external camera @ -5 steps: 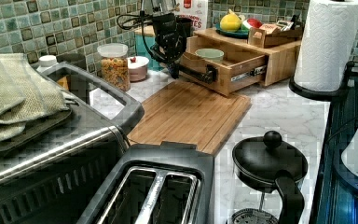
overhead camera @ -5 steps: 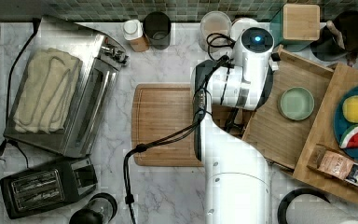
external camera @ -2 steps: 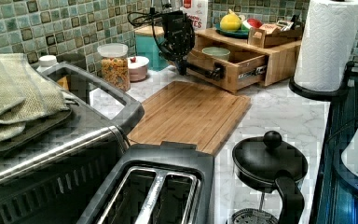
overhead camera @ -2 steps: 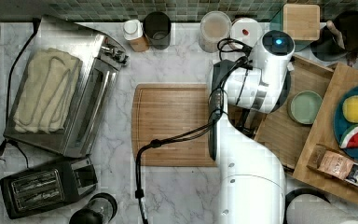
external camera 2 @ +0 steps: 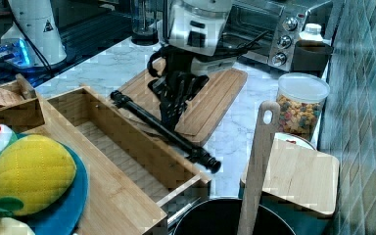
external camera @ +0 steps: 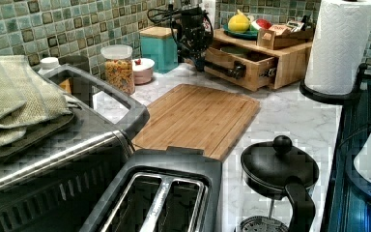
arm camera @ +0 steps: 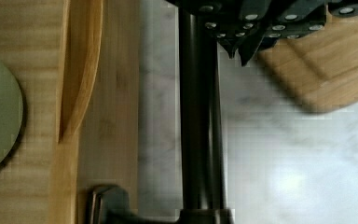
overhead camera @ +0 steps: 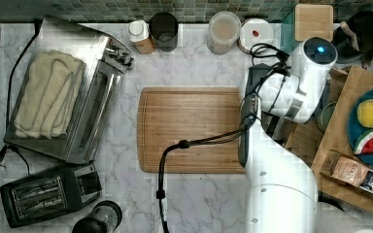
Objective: Close the drawer.
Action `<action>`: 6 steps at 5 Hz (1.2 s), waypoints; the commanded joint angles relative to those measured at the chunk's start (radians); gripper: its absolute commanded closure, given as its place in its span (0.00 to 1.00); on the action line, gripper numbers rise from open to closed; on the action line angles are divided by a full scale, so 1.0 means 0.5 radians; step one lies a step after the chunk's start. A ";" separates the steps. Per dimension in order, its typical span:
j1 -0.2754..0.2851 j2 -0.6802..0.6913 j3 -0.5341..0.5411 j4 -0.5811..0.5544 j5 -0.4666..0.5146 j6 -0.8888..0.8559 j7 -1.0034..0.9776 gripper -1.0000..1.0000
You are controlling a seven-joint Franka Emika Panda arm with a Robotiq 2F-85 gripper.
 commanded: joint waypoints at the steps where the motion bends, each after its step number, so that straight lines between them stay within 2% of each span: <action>1: -0.350 -0.062 -0.276 0.079 -0.070 0.253 -0.114 1.00; 3: -0.359 -0.138 -0.330 -0.047 -0.210 0.347 -0.021 1.00; 4: -0.413 -0.082 -0.293 0.090 -0.183 0.230 -0.139 1.00; 6: -0.410 -0.082 -0.296 0.090 -0.181 0.231 -0.140 1.00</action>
